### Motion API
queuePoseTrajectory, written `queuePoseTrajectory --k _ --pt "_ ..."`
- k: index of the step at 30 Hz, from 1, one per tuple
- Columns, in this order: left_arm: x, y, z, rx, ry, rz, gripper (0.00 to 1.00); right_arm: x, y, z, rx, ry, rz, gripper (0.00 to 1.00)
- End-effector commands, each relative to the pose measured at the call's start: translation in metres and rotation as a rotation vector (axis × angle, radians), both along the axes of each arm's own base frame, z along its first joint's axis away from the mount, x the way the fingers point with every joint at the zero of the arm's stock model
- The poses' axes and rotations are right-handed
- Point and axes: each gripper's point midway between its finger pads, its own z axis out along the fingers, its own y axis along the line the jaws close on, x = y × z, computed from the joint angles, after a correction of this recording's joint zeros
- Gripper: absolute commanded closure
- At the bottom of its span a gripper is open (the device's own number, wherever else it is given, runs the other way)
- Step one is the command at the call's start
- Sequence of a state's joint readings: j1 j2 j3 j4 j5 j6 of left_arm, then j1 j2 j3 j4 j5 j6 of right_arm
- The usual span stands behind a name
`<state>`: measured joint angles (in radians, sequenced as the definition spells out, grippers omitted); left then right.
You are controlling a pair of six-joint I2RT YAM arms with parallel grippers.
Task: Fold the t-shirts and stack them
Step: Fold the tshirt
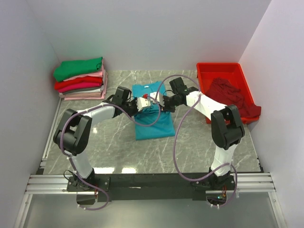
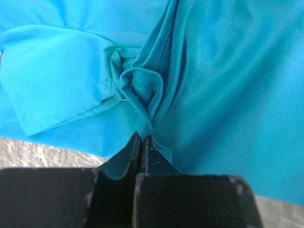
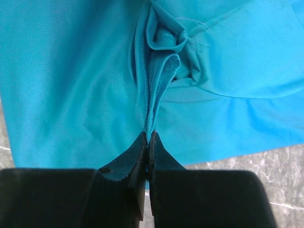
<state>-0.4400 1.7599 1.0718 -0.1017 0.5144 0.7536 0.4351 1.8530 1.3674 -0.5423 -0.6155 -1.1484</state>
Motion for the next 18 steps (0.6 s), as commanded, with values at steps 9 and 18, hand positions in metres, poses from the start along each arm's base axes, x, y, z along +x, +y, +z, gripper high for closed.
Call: queuePoseTrajectory --k 9,18 --pt "0.026 -0.008 0.004 -0.034 -0.011 -0.039 1.0 0.036 0.004 0.012 0.025 -0.011 -0.063 1.0" --pt "0.064 0.01 0.042 -0.093 -0.145 0.184 0.33 0.071 -0.003 0.018 0.087 -0.058 -0.275 0.47"
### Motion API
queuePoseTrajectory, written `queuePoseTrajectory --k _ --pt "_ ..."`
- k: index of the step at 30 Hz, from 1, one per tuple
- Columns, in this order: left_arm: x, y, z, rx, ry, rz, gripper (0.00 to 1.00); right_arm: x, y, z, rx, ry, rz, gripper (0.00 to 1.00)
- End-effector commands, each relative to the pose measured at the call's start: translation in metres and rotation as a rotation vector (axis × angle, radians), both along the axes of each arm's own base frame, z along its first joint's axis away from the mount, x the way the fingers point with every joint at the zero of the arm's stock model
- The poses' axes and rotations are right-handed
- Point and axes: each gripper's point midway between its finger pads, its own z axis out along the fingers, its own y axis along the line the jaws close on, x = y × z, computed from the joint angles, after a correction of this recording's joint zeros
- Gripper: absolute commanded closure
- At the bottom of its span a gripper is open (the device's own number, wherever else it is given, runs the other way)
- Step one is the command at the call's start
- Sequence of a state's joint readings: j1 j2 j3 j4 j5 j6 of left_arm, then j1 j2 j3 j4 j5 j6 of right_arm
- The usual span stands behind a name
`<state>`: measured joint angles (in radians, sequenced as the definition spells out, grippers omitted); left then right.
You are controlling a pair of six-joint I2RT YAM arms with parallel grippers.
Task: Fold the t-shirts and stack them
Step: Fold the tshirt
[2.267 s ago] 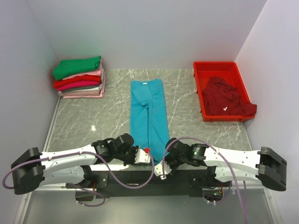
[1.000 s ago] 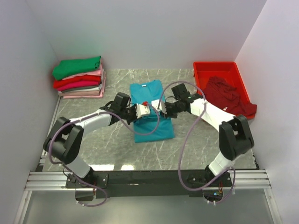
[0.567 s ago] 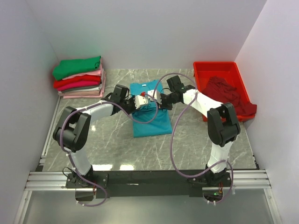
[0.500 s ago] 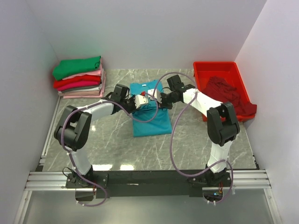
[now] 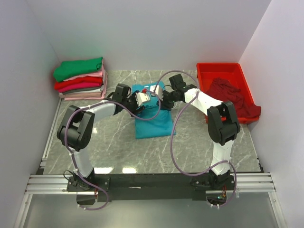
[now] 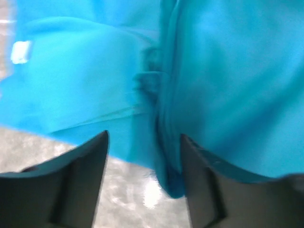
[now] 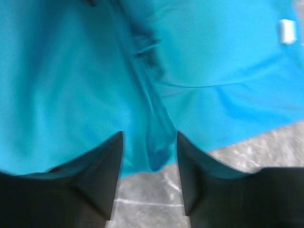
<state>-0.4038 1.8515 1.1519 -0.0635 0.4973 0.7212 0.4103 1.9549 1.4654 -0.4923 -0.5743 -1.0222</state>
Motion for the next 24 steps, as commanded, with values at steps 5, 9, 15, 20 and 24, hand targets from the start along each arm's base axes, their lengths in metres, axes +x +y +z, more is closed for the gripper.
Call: queuePoseTrajectory --k 5,9,15,20,24 --pt "0.04 0.031 0.13 -0.182 -0.348 0.276 0.27 0.062 -0.021 0.062 0.161 -0.16 -0.315 0.42" --pt "0.001 0.031 0.155 -0.145 -0.382 0.194 0.27 0.026 -0.024 0.075 0.194 -0.093 -0.162 0.42" --pt "-0.129 -0.009 0.091 0.135 -0.283 -0.147 0.31 -0.113 -0.029 0.036 0.091 0.039 0.338 0.39" --pt "-0.191 -0.012 0.026 0.201 -0.18 -0.219 0.32 -0.146 -0.026 -0.007 -0.037 -0.125 0.331 0.34" --pt "-0.19 -0.013 0.011 0.23 -0.199 -0.224 0.31 -0.148 -0.03 -0.013 -0.044 -0.138 0.303 0.34"
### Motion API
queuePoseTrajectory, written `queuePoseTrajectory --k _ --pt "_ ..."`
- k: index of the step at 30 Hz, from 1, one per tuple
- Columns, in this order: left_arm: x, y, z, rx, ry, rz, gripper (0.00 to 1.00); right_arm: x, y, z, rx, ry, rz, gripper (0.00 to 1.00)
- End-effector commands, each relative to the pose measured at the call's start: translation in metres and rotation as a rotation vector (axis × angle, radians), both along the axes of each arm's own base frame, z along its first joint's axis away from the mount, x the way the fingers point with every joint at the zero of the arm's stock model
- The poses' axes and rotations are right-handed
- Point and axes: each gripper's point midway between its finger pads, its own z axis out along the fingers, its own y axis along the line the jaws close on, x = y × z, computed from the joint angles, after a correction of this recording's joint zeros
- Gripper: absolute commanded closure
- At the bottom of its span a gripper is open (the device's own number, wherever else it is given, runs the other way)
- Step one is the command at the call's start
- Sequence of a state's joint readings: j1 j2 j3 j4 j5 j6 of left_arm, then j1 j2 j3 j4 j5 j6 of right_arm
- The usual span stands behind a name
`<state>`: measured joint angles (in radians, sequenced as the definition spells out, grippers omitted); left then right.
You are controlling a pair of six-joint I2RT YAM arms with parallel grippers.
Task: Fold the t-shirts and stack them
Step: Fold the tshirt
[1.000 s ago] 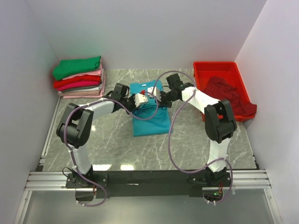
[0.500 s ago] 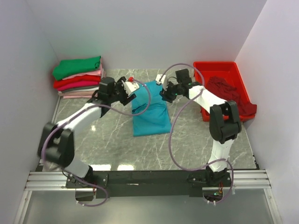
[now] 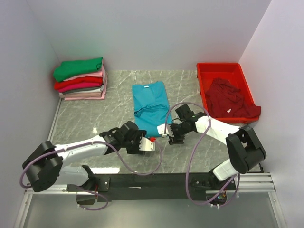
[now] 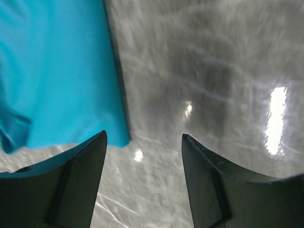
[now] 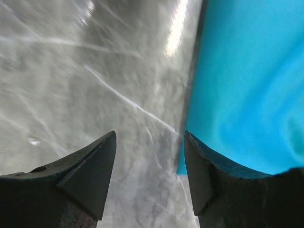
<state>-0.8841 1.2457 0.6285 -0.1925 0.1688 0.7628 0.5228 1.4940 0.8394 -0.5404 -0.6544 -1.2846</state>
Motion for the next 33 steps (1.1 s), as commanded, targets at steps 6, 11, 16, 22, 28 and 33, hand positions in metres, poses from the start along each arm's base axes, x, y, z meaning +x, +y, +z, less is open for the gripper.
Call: queuePoseTrajectory --k 6,11,16,22,28,33 --pt "0.037 -0.016 0.003 -0.031 -0.112 0.046 0.3 0.041 -0.001 0.009 0.025 -0.213 -0.062 0.34" --pt "0.05 -0.011 -0.008 -0.037 -0.13 0.092 0.3 0.051 -0.004 0.0 -0.011 -0.227 -0.079 0.34" --pt "0.065 -0.001 -0.023 -0.03 -0.111 0.13 0.31 0.059 -0.002 -0.012 -0.046 -0.199 -0.084 0.34" --pt "0.065 0.004 -0.045 0.022 -0.06 0.115 0.35 0.063 -0.004 -0.023 -0.084 -0.172 -0.102 0.34" --pt "0.068 0.009 -0.057 0.044 -0.042 0.136 0.49 0.073 -0.002 -0.023 -0.096 -0.154 -0.15 0.39" --pt "0.069 0.012 -0.063 0.063 -0.03 0.144 0.81 0.073 -0.001 -0.026 -0.131 -0.084 -0.172 0.73"
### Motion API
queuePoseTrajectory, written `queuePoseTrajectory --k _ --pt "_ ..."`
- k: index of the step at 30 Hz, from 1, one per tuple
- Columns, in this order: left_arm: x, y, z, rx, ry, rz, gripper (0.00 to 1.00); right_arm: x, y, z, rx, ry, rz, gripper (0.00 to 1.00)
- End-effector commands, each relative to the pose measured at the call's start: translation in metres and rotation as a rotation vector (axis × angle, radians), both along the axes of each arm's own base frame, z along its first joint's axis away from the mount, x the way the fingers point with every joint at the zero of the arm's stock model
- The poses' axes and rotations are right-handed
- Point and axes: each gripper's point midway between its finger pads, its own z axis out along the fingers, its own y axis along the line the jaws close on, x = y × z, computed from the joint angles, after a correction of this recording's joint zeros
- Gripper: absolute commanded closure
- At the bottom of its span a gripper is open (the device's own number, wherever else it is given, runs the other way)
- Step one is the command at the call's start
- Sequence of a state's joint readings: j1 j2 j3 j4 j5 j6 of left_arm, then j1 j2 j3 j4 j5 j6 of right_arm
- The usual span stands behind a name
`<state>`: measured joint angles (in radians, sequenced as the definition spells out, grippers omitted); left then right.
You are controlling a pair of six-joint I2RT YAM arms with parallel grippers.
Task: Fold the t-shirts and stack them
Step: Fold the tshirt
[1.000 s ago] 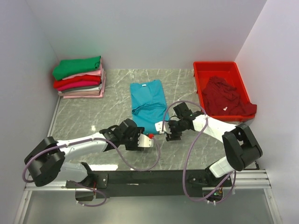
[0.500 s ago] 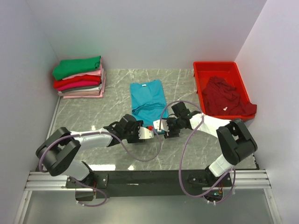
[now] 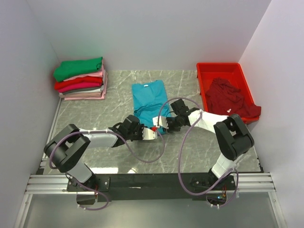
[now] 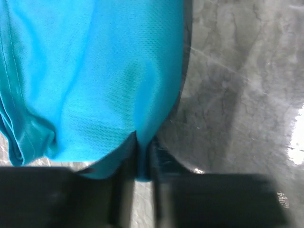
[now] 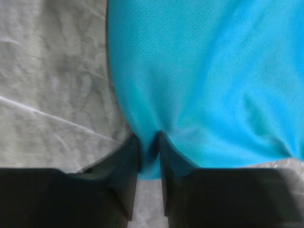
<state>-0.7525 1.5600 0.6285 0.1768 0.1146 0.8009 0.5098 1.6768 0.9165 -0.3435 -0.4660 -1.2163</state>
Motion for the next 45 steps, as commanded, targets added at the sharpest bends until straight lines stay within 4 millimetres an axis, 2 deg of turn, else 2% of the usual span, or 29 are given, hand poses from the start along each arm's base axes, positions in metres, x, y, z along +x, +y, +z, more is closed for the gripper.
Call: queuePoseTrajectory --k 1,2,3,5,9,12,13,14,16,17,20,22,24,26,27,29,30,31,32,33,35,36,37,38,40,41,43,44,45 --pt "-0.009 0.011 -0.018 0.056 0.066 0.0 0.89 0.002 0.0 0.004 -0.037 0.064 -0.03 0.83" --pt "-0.011 0.01 -0.017 0.049 0.071 -0.008 0.99 0.002 -0.001 0.003 -0.045 0.068 -0.036 0.86" --pt "-0.013 0.009 -0.013 0.04 0.071 -0.015 0.99 0.002 -0.001 0.007 -0.038 0.068 -0.038 0.93" --pt "-0.017 0.008 -0.008 0.028 0.084 -0.028 1.0 -0.005 -0.001 0.012 -0.029 0.101 -0.032 0.94" --pt "-0.048 0.002 0.008 -0.012 0.188 -0.105 0.99 -0.023 -0.005 0.034 0.011 0.169 0.014 1.0" --pt "-0.073 -0.009 0.024 -0.043 0.24 -0.17 0.99 -0.052 -0.012 0.047 0.022 0.22 0.075 1.0" --pt "-0.09 -0.009 0.022 -0.025 0.282 -0.197 0.99 -0.068 -0.018 0.045 0.011 0.262 0.084 1.0" --pt "-0.099 -0.012 0.027 -0.033 0.304 -0.213 0.99 -0.077 -0.02 0.053 0.025 0.255 0.094 1.0" --pt "-0.118 -0.02 0.044 -0.086 0.352 -0.248 0.99 -0.105 -0.027 0.053 0.035 0.313 0.122 1.0" --pt "-0.131 -0.021 0.049 -0.091 0.382 -0.274 0.99 -0.112 -0.029 0.062 0.053 0.294 0.129 1.0" --pt "-0.15 -0.026 0.072 -0.167 0.407 -0.305 0.99 -0.131 -0.037 0.069 0.069 0.29 0.127 1.0" --pt "-0.149 -0.027 0.086 -0.205 0.373 -0.307 1.0 -0.133 -0.038 0.075 0.079 0.277 0.108 1.0" --pt "-0.139 -0.026 0.091 -0.205 0.31 -0.299 1.0 -0.121 -0.033 0.087 0.099 0.245 0.062 1.0" --pt "-0.122 -0.023 0.093 -0.198 0.264 -0.272 1.0 -0.101 -0.027 0.093 0.108 0.208 0.012 1.0" --pt "-0.111 -0.025 0.093 -0.19 0.248 -0.275 1.0 -0.087 -0.02 0.106 0.132 0.192 -0.034 1.0" --pt "-0.081 -0.018 0.098 -0.195 0.224 -0.227 1.0 -0.061 -0.013 0.109 0.129 0.17 -0.093 1.0" --pt "-0.069 -0.016 0.092 -0.174 0.22 -0.225 1.0 -0.049 -0.008 0.113 0.133 0.159 -0.12 1.0" --pt "-0.048 -0.006 0.092 -0.178 0.204 -0.178 1.0 -0.027 0.0 0.128 0.164 0.114 -0.162 1.0" --pt "-0.031 -0.005 0.101 -0.191 0.174 -0.161 1.0 -0.014 0.004 0.121 0.15 0.13 -0.19 1.0" --pt "-0.019 -0.003 0.096 -0.184 0.175 -0.156 1.0 0.007 0.009 0.135 0.164 0.099 -0.233 1.0" --pt "0.02 0.007 0.109 -0.208 0.116 -0.095 1.0 0.033 0.016 0.126 0.158 0.11 -0.278 1.0" --pt "0.033 0.009 0.102 -0.204 0.12 -0.072 1.0 0.054 0.021 0.139 0.179 0.082 -0.32 1.0" --pt "0.052 0.017 0.106 -0.224 0.093 -0.04 1.0 0.066 0.023 0.14 0.185 0.078 -0.34 1.0" --pt "0.066 0.017 0.104 -0.232 0.093 -0.019 1.0 0.077 0.025 0.126 0.166 0.1 -0.363 1.0" --pt "0.09 0.027 0.103 -0.254 0.072 0.028 1.0 0.108 0.031 0.138 0.198 0.052 -0.431 1.0" --pt "0.104 0.026 0.109 -0.276 0.035 0.036 1.0 0.119 0.03 0.125 0.184 0.067 -0.46 1.0" --pt "0.121 0.031 0.096 -0.274 0.043 0.074 1.0 0.143 0.03 0.132 0.209 0.035 -0.525 1.0" --pt "0.134 0.03 0.103 -0.286 0.008 0.079 1.0 0.152 0.028 0.12 0.197 0.052 -0.551 1.0" --pt "0.14 0.031 0.092 -0.279 0.026 0.095 1.0 0.161 0.029 0.125 0.207 0.042 -0.574 1.0"
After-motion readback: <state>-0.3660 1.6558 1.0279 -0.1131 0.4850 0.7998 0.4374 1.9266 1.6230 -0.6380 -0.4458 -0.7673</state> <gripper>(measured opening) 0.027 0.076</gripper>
